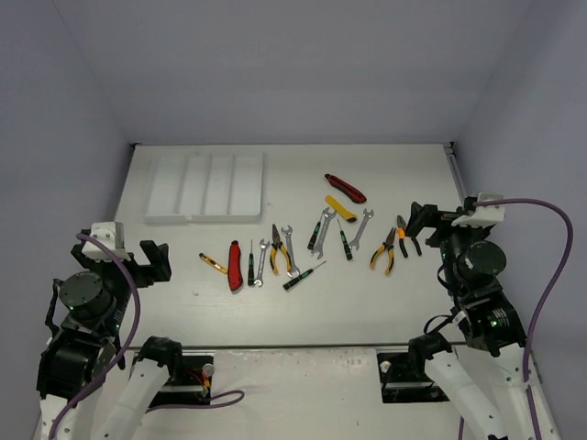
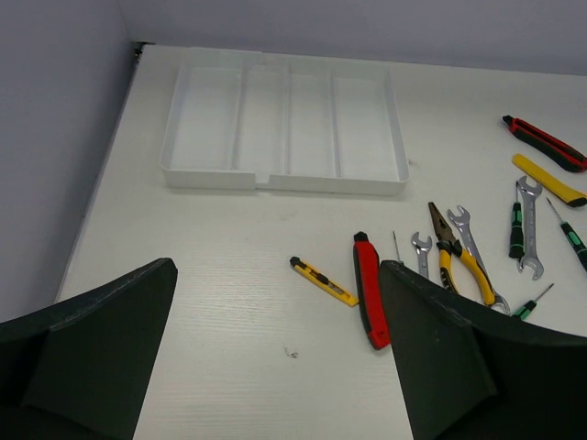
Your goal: Sort the tools into containers
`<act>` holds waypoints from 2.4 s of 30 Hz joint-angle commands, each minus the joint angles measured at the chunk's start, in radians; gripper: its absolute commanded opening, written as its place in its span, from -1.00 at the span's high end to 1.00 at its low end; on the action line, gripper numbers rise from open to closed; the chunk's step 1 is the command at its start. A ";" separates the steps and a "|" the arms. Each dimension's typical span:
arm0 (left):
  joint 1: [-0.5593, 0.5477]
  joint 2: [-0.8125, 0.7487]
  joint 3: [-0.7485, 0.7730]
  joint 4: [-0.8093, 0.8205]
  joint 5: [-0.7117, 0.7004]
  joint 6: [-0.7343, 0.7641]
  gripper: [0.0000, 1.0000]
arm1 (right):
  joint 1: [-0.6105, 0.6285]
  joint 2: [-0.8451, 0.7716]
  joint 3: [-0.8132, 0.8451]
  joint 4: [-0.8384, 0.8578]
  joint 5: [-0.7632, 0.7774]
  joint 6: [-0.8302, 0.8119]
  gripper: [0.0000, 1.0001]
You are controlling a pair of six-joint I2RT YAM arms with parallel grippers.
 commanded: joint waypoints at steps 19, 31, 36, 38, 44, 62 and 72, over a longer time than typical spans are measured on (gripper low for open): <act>-0.185 0.768 0.058 0.009 0.094 -0.424 -0.78 | 0.006 0.213 0.009 -0.024 0.074 0.227 -1.00; -0.242 1.155 0.090 0.195 0.069 -0.476 -0.54 | 0.006 0.176 -0.029 -0.037 0.030 0.235 -1.00; -0.244 1.230 0.107 0.218 0.062 -0.480 -0.44 | 0.008 0.143 -0.039 -0.037 0.023 0.217 -1.00; -0.244 1.256 0.111 0.219 0.058 -0.480 -0.38 | 0.007 0.130 -0.041 -0.038 0.028 0.207 -1.00; -0.242 1.286 0.102 0.223 0.037 -0.472 -0.23 | 0.008 0.114 -0.054 -0.038 0.032 0.198 -1.00; -0.242 1.306 0.082 0.223 0.034 -0.465 0.22 | 0.017 0.071 -0.073 -0.037 0.059 0.182 -1.00; -0.233 1.181 0.183 0.153 -0.005 -0.374 0.95 | 0.020 0.040 -0.080 -0.037 0.068 0.179 -1.00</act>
